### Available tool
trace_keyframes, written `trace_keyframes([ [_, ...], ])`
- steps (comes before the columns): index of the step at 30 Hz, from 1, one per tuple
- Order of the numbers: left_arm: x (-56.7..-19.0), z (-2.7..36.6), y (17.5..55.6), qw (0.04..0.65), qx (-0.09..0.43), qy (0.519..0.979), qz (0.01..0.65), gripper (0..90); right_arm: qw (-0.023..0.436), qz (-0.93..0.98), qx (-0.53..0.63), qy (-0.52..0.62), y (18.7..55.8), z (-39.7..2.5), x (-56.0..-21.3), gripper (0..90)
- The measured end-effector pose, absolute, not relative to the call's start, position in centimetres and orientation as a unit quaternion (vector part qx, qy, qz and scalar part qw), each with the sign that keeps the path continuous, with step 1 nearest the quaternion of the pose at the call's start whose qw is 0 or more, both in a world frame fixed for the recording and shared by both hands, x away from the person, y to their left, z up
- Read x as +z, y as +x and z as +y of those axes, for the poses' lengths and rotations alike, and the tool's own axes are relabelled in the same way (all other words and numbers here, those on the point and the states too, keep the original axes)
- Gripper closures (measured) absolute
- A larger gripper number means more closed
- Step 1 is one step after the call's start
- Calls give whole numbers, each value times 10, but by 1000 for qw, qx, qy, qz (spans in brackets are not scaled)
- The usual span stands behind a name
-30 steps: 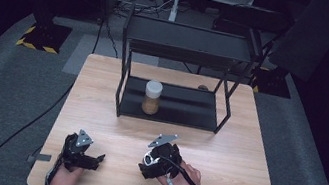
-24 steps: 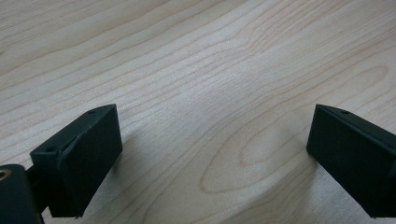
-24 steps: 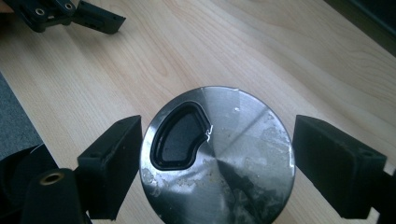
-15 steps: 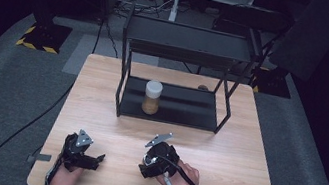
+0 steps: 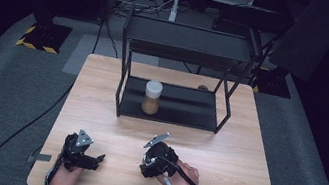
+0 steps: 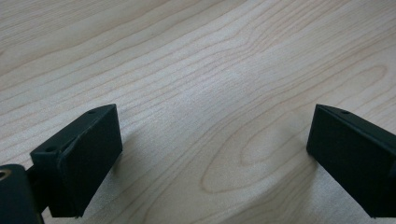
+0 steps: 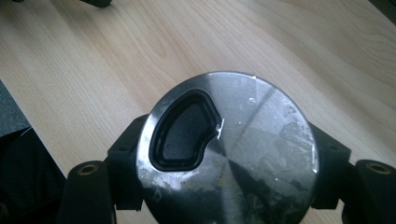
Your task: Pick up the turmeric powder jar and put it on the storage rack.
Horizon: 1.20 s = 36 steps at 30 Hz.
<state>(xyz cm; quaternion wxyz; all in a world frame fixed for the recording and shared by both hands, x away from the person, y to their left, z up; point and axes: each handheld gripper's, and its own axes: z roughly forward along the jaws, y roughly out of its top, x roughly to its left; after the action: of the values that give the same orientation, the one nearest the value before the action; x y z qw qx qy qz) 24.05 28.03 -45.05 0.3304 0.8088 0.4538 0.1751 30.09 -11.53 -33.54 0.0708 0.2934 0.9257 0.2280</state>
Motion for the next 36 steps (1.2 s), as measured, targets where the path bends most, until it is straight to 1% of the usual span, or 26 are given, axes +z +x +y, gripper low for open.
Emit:
trace_keyframes([
  [8,-450,280,241,330,175,809,454,29,74,927,222,294,300,-113,-333,312],
  [13,-450,280,241,330,175,809,454,29,74,926,225,294,302,-116,-326,312],
  [30,-451,281,241,331,176,808,454,29,78,920,230,307,323,-126,-284,313],
  [36,-451,281,241,331,176,809,454,29,86,916,235,312,334,-129,-270,313],
])
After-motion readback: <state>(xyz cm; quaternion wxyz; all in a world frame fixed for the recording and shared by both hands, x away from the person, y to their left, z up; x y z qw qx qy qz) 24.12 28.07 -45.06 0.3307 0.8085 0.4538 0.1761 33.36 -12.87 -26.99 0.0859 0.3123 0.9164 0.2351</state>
